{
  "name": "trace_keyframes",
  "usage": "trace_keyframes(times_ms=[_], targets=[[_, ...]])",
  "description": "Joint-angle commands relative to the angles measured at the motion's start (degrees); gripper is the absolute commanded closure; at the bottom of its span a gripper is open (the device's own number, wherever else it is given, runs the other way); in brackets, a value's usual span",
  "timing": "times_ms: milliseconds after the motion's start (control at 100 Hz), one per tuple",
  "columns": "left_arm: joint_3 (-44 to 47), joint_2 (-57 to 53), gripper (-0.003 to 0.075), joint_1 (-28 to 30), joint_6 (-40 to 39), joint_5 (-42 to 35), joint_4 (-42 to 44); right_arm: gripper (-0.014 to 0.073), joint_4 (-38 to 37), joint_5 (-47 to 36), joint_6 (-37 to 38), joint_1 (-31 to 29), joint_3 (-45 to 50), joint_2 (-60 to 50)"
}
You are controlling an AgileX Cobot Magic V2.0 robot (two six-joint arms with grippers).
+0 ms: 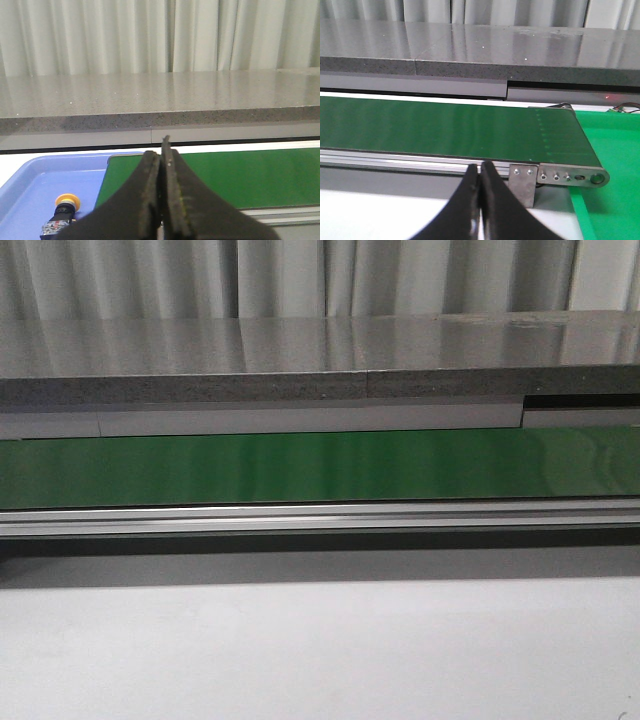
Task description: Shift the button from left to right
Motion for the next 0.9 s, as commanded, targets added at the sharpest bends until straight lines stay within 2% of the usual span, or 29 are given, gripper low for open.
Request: trace_keyframes(times_ms=[0, 530, 720, 890], targets=[[2.07, -1.77, 0.074, -0.45, -0.61, -4.64, -0.11, 0.0662, -0.22, -4.45, 0.06, -0.02, -0.89, -1.17], [0.95, -1.77, 0.074, -0.45, -0.61, -6.8, -0.11, 0.0662, -0.22, -4.45, 0.06, -0.02, -0.89, -1.17], [-5.57, 1.14, 0.074, -0.45, -0.61, 0.66, -0.35, 0.0662, -0.22, -4.45, 0.06, -0.02, -0.89, -1.17], [-15.22, 10.66, 0.074, -0.45, -0.61, 9.02, -1.29, 0.0662, -0.22, -4.45, 0.06, -0.02, -0.89, -1.17]])
